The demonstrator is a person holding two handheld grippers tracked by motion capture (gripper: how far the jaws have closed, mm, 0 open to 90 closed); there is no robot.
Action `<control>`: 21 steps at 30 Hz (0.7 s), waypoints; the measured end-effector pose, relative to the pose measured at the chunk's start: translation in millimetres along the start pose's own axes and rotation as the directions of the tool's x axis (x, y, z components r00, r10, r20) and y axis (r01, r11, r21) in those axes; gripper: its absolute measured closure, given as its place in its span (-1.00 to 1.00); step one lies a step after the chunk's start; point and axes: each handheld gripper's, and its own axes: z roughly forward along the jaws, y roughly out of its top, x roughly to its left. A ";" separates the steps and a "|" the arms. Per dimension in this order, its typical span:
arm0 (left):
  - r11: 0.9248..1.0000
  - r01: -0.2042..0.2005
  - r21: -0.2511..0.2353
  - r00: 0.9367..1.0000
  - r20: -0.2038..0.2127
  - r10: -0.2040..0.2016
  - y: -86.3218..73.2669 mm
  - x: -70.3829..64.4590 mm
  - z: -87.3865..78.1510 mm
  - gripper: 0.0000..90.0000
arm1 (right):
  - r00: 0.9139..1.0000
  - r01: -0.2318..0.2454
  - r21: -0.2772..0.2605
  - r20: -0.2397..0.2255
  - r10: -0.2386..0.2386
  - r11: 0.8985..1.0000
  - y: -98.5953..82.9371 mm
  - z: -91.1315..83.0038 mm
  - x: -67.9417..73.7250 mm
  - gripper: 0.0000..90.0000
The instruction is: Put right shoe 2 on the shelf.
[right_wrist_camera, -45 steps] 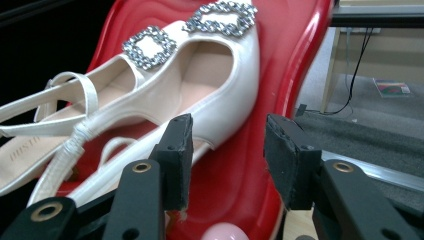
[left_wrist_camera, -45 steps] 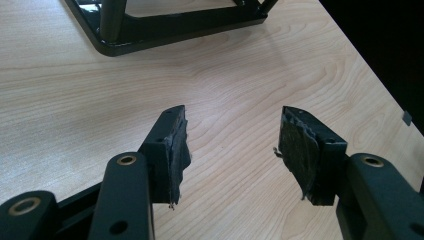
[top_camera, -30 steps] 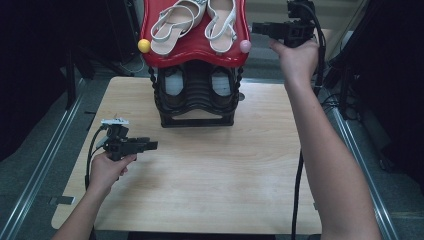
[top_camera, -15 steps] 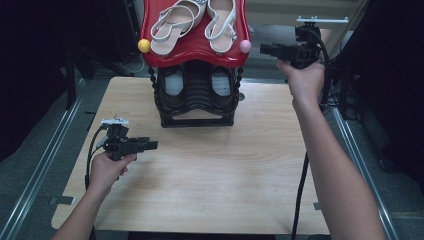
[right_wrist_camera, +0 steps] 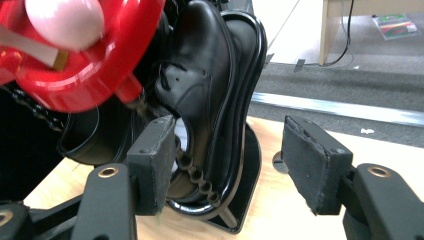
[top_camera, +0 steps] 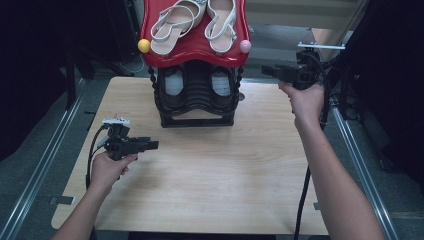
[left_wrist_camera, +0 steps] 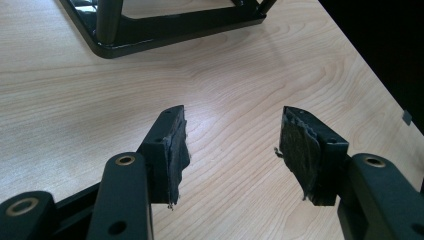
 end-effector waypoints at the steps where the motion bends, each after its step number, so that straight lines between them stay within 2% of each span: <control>1: 1.000 0.002 -0.001 1.000 0.001 -0.002 0.1 0.0 -0.2 -0.01 | 1.000 -0.003 0.003 -0.003 0.003 1.000 -3.1 0.1 -0.7 -0.12; 4: 1.000 0.000 -0.004 1.000 0.001 0.001 0.1 0.2 0.1 -0.01 | 0.999 -0.033 0.003 -0.036 0.033 0.999 -14.2 0.4 -2.0 -0.11; 6: 1.000 0.001 -0.003 1.000 -0.001 -0.001 0.2 0.4 0.6 -0.01 | 0.999 -0.024 0.008 -0.037 0.024 1.000 -22.3 0.7 -2.4 -0.11; 11: 1.000 0.003 -0.001 1.000 0.001 -0.003 0.4 -0.1 1.5 0.00 | 0.998 -0.050 0.022 -0.049 0.051 0.999 -40.7 1.8 -8.4 -0.09; 21: 1.000 0.005 0.003 1.000 0.003 -0.005 0.7 -0.7 4.2 -0.02 | 0.997 -0.044 0.056 -0.060 0.048 0.997 -74.4 5.2 -9.6 -0.07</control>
